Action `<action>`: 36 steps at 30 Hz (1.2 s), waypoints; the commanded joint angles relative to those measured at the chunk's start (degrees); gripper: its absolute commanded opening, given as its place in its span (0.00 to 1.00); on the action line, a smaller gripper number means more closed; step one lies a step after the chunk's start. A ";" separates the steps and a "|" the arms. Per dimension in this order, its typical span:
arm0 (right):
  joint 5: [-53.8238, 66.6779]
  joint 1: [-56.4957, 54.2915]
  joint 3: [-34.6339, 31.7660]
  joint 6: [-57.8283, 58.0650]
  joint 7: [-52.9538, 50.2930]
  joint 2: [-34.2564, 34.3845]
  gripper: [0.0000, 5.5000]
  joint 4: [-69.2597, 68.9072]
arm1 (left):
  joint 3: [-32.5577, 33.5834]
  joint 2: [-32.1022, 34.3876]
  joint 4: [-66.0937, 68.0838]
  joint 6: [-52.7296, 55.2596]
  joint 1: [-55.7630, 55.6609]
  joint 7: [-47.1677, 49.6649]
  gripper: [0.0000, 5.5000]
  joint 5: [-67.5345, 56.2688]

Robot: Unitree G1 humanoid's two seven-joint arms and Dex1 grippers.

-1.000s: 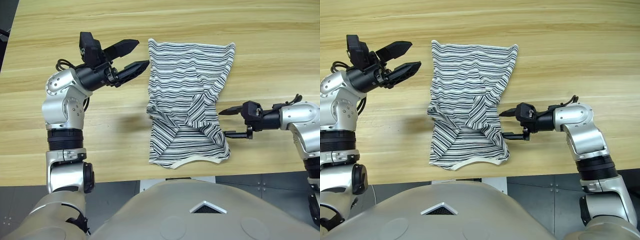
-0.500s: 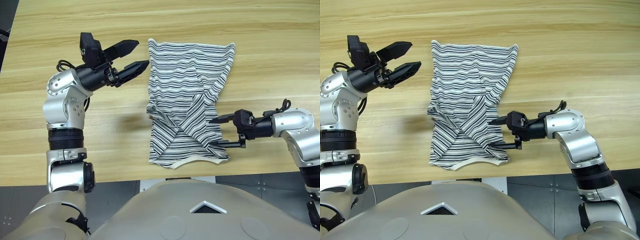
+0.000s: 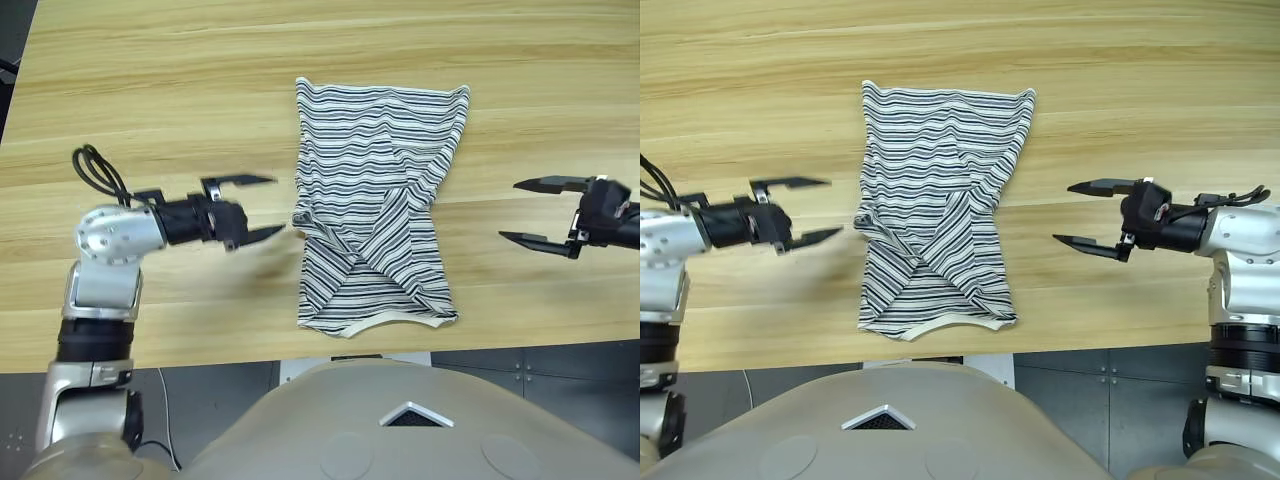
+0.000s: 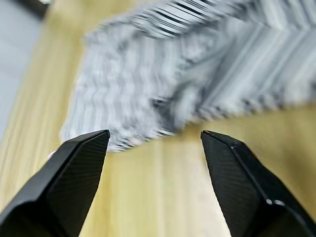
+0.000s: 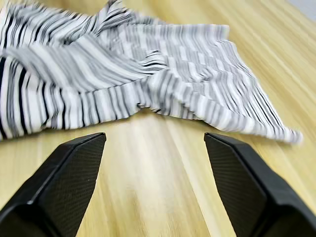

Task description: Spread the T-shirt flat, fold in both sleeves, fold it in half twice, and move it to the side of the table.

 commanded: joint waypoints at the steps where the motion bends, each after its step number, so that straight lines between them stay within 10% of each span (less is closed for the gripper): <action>1: -6.59 0.59 4.33 -7.13 -2.16 0.56 0.67 -2.58 | -1.05 5.44 -1.96 -9.16 1.77 2.81 0.63 6.35; 11: -11.54 4.92 11.75 -17.39 -2.04 -3.26 0.67 -3.11 | -8.20 5.76 2.25 -26.47 0.22 15.71 0.63 23.83; 36: -25.11 1.91 24.50 -33.21 -17.72 -0.41 0.67 -3.01 | -17.97 5.07 -0.59 -22.05 -2.41 23.52 0.63 22.01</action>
